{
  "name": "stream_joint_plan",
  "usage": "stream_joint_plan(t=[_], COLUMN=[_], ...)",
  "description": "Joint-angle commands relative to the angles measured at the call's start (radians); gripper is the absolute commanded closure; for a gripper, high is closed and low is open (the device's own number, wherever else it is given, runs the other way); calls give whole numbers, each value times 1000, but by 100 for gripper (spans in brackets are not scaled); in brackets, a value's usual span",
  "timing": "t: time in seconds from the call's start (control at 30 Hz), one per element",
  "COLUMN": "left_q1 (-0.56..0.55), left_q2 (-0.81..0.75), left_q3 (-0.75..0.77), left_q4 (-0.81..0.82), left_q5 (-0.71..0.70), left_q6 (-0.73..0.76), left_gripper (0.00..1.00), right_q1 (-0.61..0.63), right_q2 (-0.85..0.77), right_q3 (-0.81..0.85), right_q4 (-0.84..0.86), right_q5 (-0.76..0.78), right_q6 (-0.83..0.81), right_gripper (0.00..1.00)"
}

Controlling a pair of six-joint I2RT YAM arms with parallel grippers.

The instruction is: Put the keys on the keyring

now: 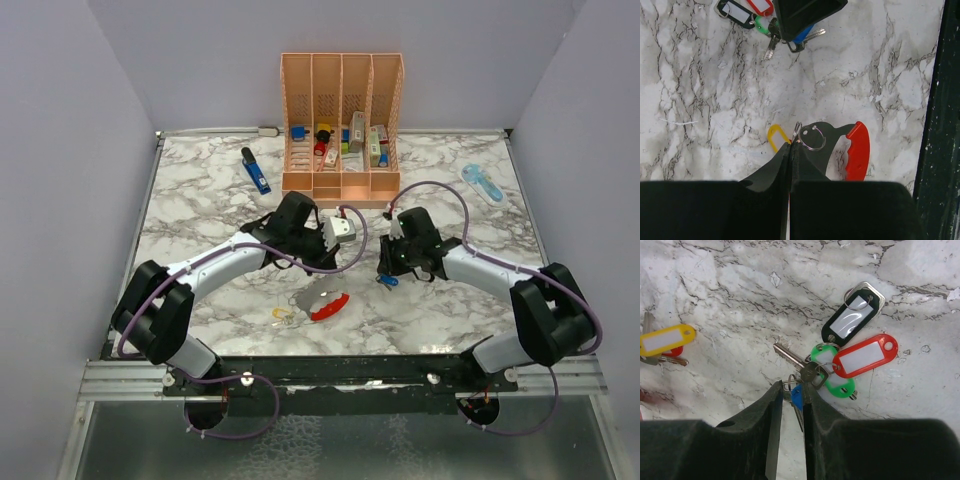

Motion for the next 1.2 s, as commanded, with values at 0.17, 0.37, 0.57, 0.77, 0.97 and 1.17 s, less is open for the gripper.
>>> stream_joint_plan(t=[0.17, 0.37, 0.57, 0.77, 0.97, 1.17], left_q1=[13, 15, 15, 15, 15, 15], left_q2=[-37, -52, -78, -65, -158, -311], left_q3=[16, 26, 6, 36, 28, -38], left_q4=[-21, -26, -53, -173, -303, -125], left_q5=[58, -34, 14, -22, -112, -43], left_q6=[7, 73, 236, 381, 589, 644], left_gripper=[100, 100, 100, 100, 100, 100], right_q1=[15, 15, 17, 17, 47, 138], right_q2=[34, 2, -214, -415, -424, -458], right_q3=[9, 16, -42, -154, -254, -314], right_q4=[25, 3, 35, 203, 366, 484], right_q5=[38, 60, -30, -190, -288, -226], right_q6=[-12, -9, -72, -50, -8, -65], right_gripper=[80, 67, 47, 50, 54, 55])
